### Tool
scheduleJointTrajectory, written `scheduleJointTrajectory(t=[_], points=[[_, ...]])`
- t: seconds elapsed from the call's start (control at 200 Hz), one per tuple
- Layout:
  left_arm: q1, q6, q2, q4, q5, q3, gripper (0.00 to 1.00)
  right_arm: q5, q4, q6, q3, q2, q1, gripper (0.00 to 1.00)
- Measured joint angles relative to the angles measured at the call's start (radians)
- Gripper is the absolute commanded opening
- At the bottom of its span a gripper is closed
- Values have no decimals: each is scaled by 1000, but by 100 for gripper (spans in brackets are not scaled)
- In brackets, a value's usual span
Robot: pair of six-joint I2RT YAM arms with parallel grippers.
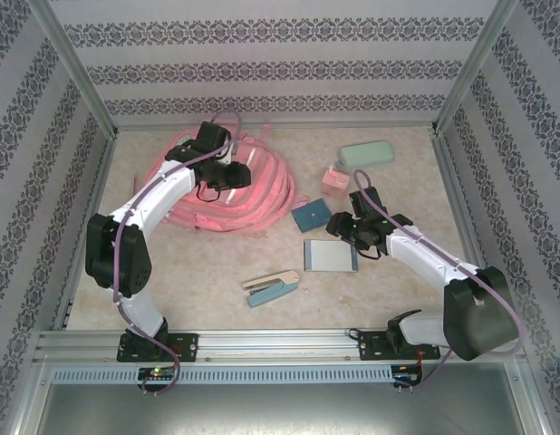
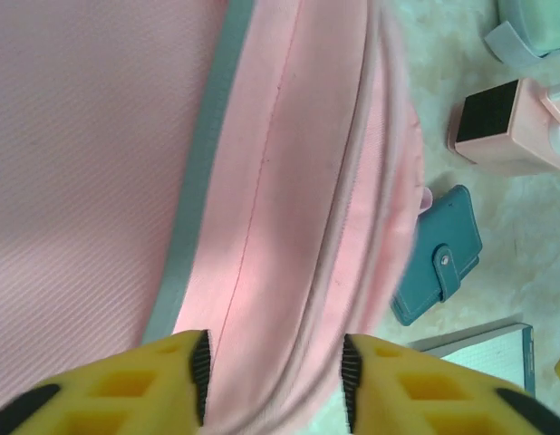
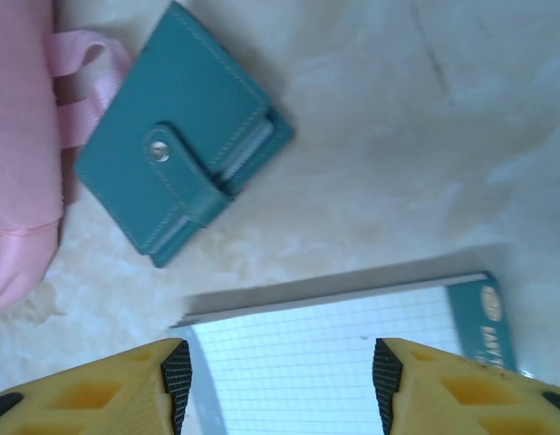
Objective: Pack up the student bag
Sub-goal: Close the student bag at the top-center of the table, then pick up the loose stationery at the center of the table.
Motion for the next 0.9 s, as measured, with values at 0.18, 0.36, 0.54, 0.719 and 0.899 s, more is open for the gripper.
scheduleJointTrajectory(t=[0.18, 0.36, 0.54, 0.719, 0.899], points=[[-123, -27, -90, -2, -92, -73, 53, 2, -18, -26, -44, -18, -28, 59], [-254, -83, -129, 5, -135, -148, 50, 2, -26, -40, -82, -23, -34, 59], [-346, -143, -88, 29, -105, -205, 40, 3, -47, -52, -106, -32, -41, 61], [-424, -178, 1, 79, -57, -205, 40, 3, -70, -53, -139, -89, -54, 63], [-485, -193, 101, 106, -11, -197, 37, 2, -73, -54, -177, -113, -74, 63]])
